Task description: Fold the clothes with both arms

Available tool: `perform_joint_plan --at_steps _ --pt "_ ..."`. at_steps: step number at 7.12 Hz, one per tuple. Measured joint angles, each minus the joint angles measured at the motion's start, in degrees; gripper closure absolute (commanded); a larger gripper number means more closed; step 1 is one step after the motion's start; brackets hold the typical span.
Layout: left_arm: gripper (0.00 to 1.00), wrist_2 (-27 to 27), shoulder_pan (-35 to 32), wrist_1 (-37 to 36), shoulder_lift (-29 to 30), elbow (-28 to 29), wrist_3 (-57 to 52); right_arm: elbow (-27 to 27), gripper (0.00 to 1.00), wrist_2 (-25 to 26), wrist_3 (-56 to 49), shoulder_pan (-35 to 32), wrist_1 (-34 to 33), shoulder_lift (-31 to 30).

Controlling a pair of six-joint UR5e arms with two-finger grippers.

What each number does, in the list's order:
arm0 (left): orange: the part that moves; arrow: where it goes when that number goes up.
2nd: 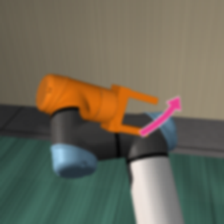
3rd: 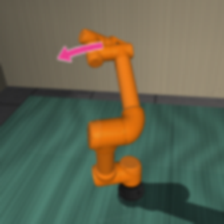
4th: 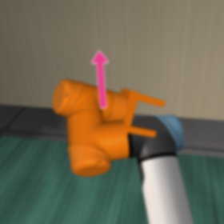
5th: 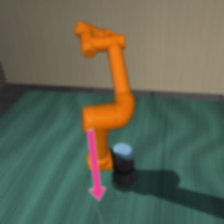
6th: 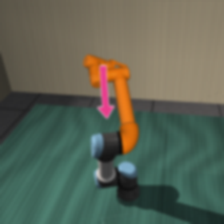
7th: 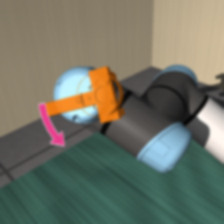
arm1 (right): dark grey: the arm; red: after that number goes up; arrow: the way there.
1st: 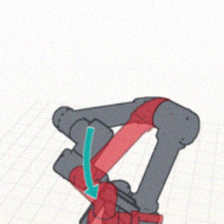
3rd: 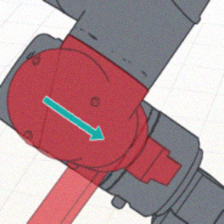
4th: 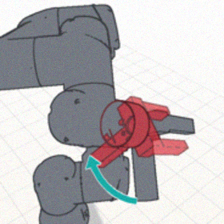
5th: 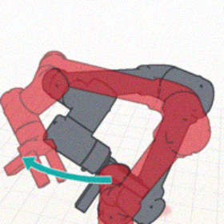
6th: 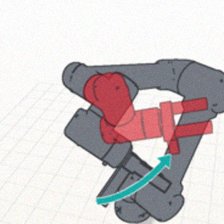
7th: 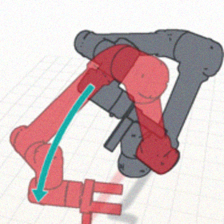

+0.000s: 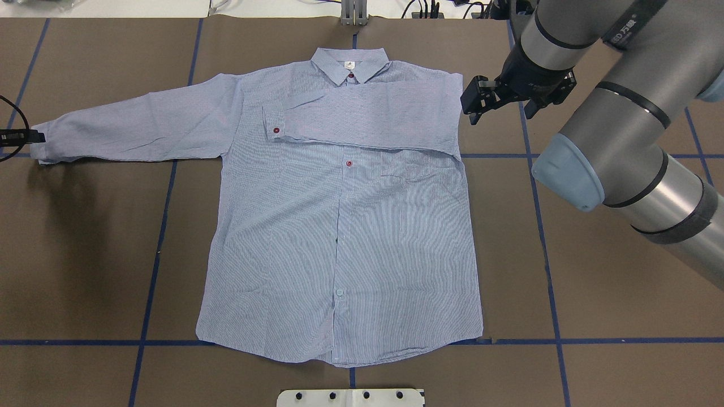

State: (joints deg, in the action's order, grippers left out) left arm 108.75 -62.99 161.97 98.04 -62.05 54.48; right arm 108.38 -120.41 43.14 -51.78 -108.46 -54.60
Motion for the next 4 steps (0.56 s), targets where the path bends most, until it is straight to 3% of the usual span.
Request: perform_joint_plan --at_steps 4 --pt "0.54 -0.1 0.1 -0.2 0.1 0.1 0.1 0.0 0.00 0.1 0.0 -0.1 0.0 -0.2"
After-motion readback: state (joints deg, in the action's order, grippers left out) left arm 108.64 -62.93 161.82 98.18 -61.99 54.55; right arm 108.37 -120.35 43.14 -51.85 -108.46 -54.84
